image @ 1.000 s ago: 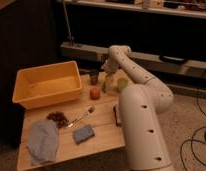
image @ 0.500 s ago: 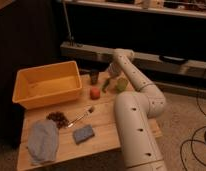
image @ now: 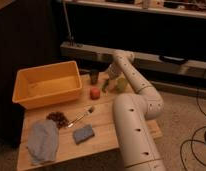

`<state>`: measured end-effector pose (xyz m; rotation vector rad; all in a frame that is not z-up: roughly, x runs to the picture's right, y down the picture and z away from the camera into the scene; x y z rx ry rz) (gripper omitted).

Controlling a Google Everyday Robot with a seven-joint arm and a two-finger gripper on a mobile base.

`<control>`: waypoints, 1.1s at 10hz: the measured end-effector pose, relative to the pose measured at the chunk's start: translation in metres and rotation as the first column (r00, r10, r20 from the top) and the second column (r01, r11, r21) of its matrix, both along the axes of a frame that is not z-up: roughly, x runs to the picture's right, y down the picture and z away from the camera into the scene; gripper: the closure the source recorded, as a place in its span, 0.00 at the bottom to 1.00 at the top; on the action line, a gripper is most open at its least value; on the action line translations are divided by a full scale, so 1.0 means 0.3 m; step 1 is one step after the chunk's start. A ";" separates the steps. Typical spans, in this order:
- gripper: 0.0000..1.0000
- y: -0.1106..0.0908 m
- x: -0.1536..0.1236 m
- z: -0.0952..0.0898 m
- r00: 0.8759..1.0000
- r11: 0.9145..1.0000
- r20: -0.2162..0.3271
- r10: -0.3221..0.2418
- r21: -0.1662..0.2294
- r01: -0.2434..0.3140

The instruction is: Place pepper in tray

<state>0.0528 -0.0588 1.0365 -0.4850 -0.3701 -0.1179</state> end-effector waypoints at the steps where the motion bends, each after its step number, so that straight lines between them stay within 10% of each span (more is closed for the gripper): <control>1: 0.51 0.008 -0.014 0.003 1.000 1.000 0.009 -0.017 -0.006 0.017; 5: 0.91 0.045 -0.056 0.000 0.995 0.995 0.047 -0.092 -0.021 0.093; 11: 0.95 0.080 -0.063 -0.017 0.988 0.989 0.075 -0.135 -0.047 0.139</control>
